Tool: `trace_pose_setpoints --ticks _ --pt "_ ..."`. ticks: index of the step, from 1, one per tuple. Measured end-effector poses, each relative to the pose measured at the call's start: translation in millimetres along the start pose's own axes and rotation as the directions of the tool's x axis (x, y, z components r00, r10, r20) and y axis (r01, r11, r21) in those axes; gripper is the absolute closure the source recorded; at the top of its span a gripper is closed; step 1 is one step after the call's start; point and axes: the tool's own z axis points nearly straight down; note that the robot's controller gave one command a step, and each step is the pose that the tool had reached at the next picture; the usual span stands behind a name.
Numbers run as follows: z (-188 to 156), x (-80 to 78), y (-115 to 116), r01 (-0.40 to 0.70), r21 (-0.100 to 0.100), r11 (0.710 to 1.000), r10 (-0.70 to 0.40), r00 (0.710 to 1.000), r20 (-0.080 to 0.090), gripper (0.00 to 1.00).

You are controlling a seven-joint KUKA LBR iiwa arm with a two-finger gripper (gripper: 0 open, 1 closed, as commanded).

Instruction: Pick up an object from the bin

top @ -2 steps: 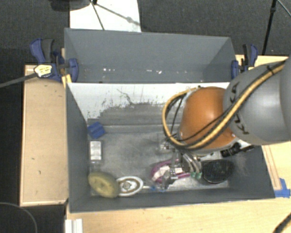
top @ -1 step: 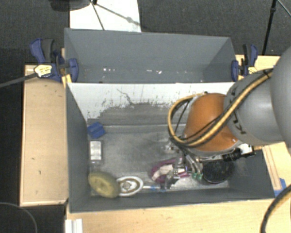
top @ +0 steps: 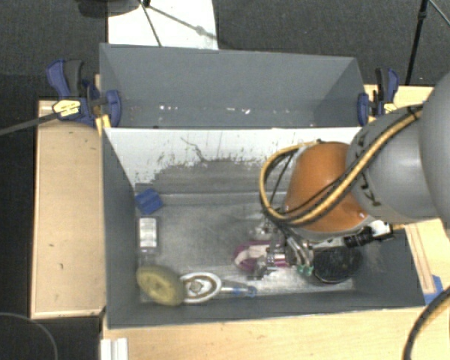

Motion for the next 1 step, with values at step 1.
trace_pose_setpoints --ticks 1 --pt "-144.6 -13.6 -7.0 0.002 0.002 1.000 -0.002 1.000 -0.002 1.00"
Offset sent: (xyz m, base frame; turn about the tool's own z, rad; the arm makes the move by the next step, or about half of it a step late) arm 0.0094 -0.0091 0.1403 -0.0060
